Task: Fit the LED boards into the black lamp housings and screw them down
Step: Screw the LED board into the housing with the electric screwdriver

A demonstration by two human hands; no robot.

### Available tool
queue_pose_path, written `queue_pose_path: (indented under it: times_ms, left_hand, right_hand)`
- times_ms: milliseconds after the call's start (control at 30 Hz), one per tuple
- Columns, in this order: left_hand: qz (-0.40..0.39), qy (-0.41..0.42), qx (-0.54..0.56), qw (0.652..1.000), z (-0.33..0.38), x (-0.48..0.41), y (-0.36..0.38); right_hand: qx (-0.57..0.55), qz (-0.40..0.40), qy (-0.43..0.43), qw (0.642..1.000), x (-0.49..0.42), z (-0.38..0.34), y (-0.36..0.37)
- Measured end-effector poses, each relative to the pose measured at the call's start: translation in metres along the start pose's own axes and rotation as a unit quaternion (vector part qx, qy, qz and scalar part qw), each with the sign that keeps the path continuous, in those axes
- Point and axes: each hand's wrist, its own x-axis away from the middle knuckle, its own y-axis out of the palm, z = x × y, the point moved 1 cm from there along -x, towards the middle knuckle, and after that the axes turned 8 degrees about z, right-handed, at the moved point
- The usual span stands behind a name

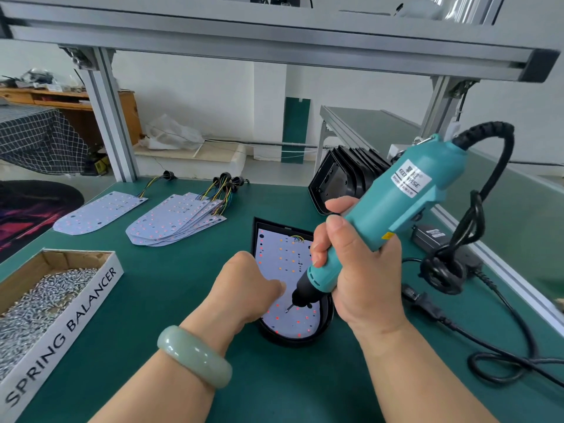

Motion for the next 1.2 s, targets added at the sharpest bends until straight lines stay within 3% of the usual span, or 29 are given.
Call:
queue_pose_path:
  times_ms: [267, 833, 1200]
  left_hand:
    - [-0.002, -0.011, -0.015, 1.0, 0.001, 0.0, 0.001]
    - [-0.014, -0.018, 0.015, 1.0, -0.003, -0.001, 0.0]
    - [-0.011, -0.01, 0.007, 1.0, -0.001, -0.001, 0.001]
  right_hand:
    - [0.025, -0.11, -0.004, 0.994, -0.004, 0.0, 0.011]
    - [-0.041, -0.006, 0.022, 0.999, -0.009, 0.004, -0.003]
    - [-0.032, -0.063, 0.024, 0.997, -0.007, 0.006, 0.006]
